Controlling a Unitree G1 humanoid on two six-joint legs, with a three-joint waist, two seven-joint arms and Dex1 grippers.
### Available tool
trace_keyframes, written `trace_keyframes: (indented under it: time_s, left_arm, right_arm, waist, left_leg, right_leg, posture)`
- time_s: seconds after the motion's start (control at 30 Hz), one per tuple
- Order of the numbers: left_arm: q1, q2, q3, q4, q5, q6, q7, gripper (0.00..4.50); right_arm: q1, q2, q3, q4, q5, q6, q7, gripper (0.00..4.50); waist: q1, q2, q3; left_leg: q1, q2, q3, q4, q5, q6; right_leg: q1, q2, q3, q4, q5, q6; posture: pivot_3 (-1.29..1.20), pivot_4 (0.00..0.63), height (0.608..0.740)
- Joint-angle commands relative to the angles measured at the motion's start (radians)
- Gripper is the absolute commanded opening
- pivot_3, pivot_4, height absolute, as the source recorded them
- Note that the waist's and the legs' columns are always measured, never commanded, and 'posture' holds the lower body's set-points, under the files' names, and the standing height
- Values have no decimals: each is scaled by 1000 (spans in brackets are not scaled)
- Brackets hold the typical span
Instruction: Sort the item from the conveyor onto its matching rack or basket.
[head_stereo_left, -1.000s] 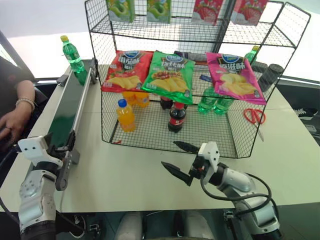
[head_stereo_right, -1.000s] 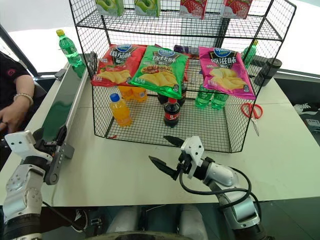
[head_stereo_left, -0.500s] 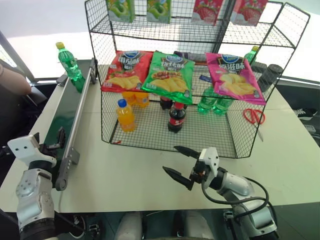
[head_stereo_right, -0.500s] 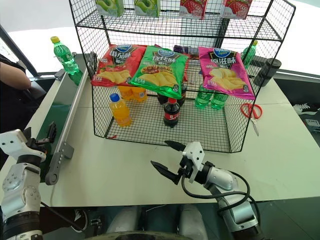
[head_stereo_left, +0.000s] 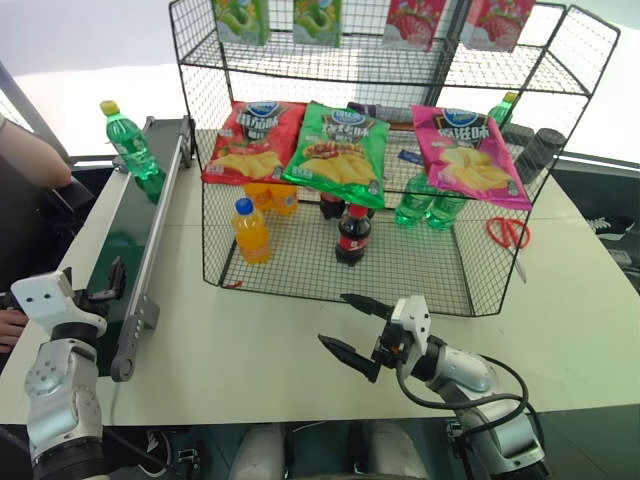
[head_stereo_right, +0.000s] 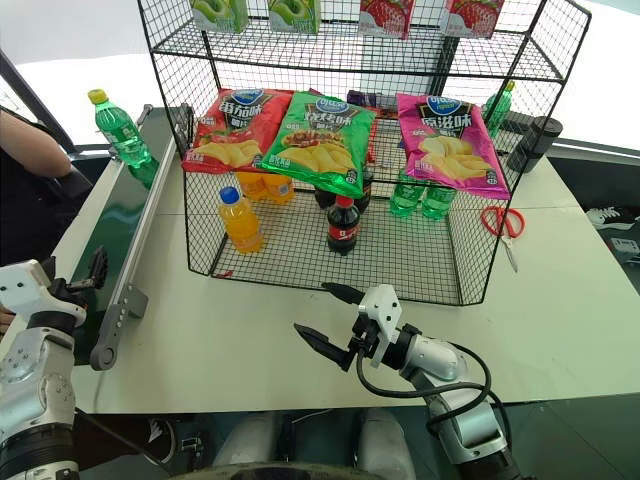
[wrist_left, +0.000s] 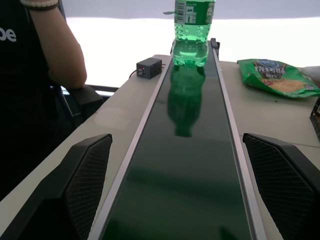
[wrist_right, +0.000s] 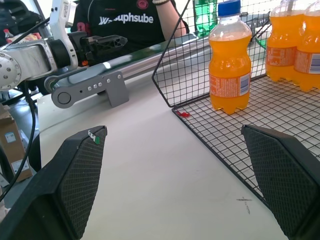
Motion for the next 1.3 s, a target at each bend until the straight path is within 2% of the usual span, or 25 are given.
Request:
trace_keyframes:
  time_s: [0.03,1.3]
  left_arm:
    - [-9,4,10,-3,12,-37,7,4500]
    - [-22,-11,-13,32,35,-104,14,4500]
  right_arm:
    - [-7,11,0,-34,21,2,-3,4473]
    - [-58,18,6,-74,45,59,-8,4473]
  waist:
    - [0,0,0]
    - [0,0,0]
  left_leg:
    - [0,0,0,0,0,0]
    - [0,0,0,-1,0,0]
  right_leg:
    - [0,0,0,0,0,0]
    - [-1,-1,0,0,0,0]
  posture:
    - [0,150,724]
    - [0,150,724]
